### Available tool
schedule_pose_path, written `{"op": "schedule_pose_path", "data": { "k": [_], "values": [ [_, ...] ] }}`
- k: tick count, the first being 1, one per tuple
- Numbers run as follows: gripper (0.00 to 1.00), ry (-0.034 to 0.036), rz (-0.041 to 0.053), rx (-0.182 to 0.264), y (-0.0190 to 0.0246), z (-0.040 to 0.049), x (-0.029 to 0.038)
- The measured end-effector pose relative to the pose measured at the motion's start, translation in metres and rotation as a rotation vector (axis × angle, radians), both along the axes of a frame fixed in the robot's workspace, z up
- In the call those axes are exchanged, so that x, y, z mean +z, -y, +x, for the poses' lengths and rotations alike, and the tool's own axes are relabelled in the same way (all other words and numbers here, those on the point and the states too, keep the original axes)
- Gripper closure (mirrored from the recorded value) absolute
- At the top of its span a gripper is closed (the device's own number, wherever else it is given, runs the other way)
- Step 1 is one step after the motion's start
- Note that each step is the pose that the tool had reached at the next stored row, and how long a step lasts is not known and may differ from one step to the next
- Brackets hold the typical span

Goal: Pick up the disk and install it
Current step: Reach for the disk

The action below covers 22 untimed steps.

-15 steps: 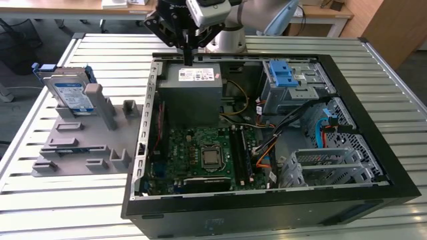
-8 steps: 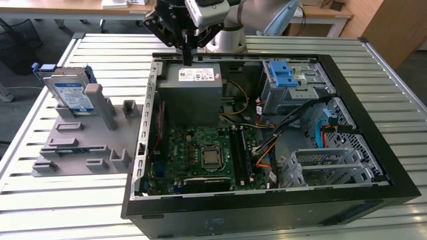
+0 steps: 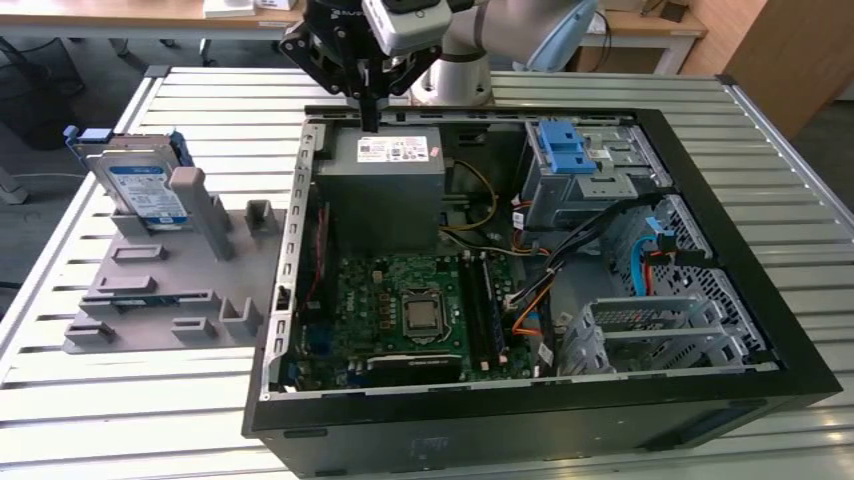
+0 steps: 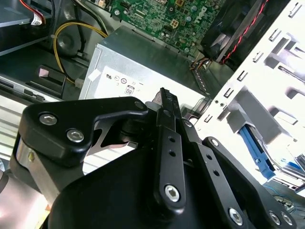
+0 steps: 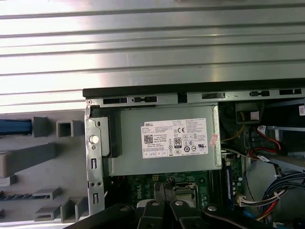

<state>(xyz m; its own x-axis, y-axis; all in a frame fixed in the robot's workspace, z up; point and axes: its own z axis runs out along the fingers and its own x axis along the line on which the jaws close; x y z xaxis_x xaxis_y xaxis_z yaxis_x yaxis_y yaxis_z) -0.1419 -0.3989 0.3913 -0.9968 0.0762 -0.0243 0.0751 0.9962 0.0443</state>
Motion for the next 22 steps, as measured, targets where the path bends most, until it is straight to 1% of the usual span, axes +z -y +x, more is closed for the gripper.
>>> {"op": "schedule_pose_path", "data": {
  "k": [1, 22],
  "values": [
    [0.89, 0.0, 0.0, 0.0, 0.0, -0.0016, -0.0002],
    [0.89, 0.0, 0.0, 0.0, 0.0, -0.006, -0.0007]
  ]
}}
